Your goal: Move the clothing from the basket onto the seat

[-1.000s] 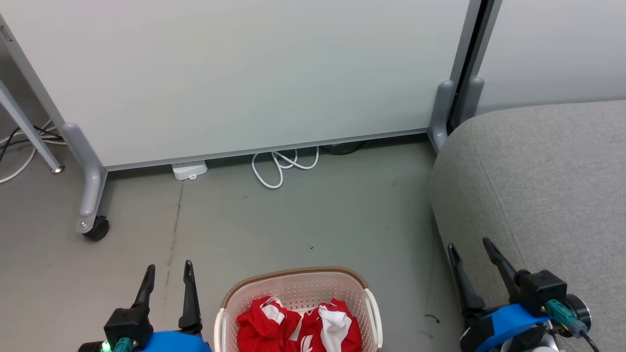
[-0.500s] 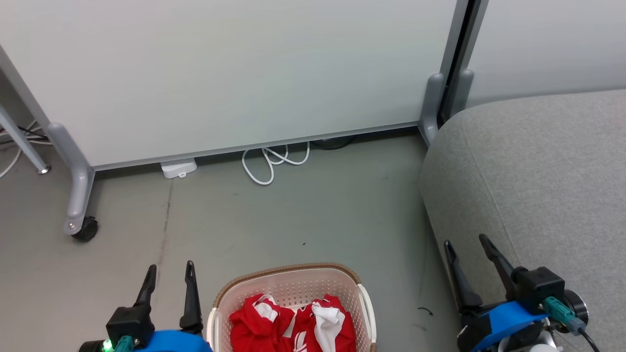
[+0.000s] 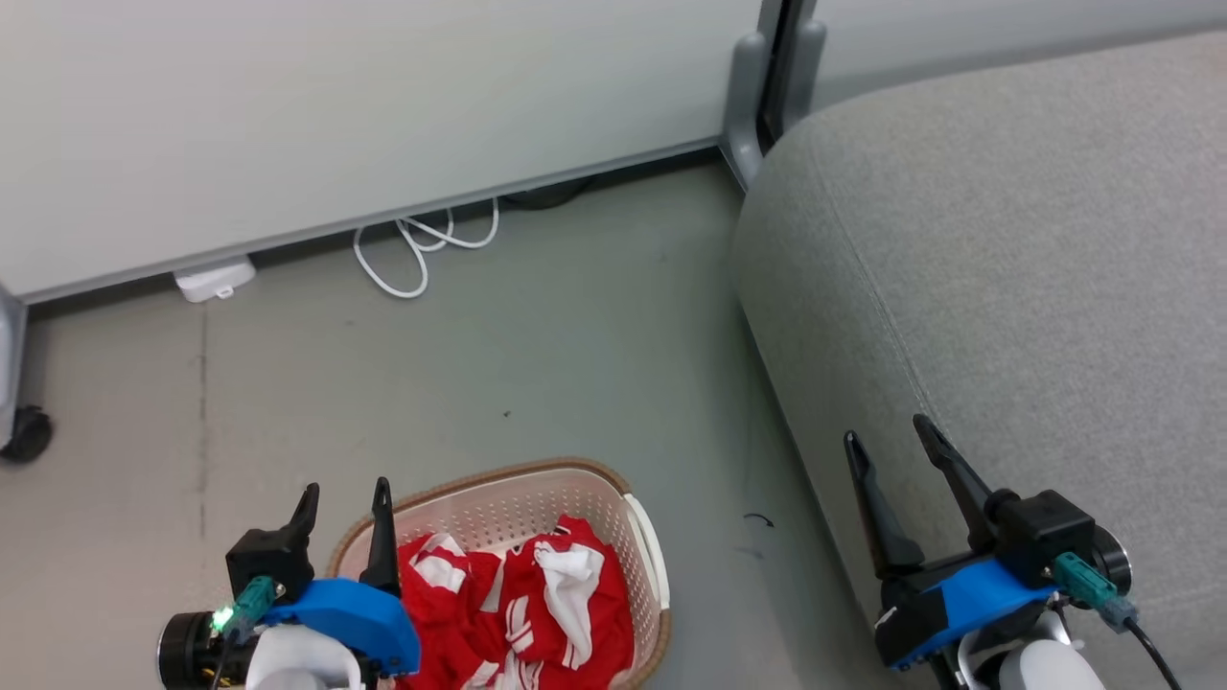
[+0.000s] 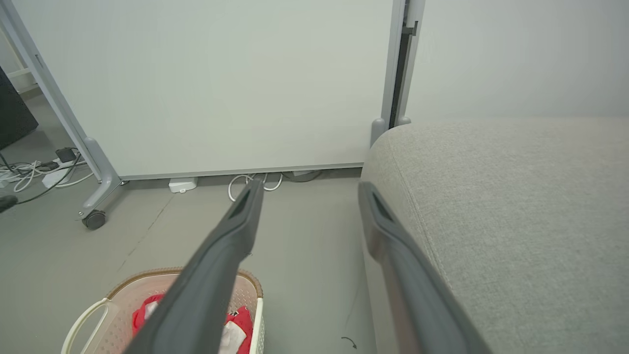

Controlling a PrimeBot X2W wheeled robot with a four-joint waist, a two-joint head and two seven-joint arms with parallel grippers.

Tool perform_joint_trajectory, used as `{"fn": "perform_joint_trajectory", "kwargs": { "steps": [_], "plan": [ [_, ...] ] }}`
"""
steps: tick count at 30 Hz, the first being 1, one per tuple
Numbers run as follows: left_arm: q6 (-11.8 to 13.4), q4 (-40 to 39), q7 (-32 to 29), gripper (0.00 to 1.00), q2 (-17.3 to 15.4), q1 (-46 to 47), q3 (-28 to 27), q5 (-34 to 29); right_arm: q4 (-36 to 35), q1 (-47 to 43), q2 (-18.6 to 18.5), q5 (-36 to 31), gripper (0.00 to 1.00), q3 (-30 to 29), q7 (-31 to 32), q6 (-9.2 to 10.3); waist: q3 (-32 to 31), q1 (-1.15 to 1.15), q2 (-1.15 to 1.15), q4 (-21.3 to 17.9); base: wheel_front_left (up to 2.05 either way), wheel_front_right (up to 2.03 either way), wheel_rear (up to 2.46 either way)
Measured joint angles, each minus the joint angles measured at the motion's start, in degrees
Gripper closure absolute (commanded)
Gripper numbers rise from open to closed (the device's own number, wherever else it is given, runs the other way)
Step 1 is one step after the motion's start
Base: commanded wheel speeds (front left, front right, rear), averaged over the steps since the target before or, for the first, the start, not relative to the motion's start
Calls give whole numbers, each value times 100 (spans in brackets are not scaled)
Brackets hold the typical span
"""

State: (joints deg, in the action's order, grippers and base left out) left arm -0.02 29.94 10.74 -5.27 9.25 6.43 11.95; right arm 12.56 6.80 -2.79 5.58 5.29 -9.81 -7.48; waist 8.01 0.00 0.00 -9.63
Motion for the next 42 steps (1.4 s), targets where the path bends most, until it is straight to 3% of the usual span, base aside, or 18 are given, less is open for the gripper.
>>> {"fn": "perform_joint_trajectory", "kwargs": {
  "steps": [11, 23, 30, 42],
  "plan": [
    [-5, 1250, -378, 0, -346, 1088, 4, -8, 20, 412, -4, 279, 0, 122, -297, 0, 1221, 0, 0, -561, 0, 0, 0],
    [-14, 2298, -850, 0, -697, 2026, 92, -78, 162, 878, -3, 694, 0, 322, -500, 0, 2697, 1, 0, -885, 0, 0, 0],
    [-52, 2625, -999, 0, -810, 2331, 189, -98, 42, 1118, -3, 856, 0, 415, -517, 0, 3292, 1, 0, -937, 0, 0, 0],
    [230, 2802, -1161, 0, -1115, 2876, 352, -293, -129, 1225, -3, 1196, 0, 634, -517, 0, 3993, 0, 0, -1111, 0, 0, 0]
  ]
}}
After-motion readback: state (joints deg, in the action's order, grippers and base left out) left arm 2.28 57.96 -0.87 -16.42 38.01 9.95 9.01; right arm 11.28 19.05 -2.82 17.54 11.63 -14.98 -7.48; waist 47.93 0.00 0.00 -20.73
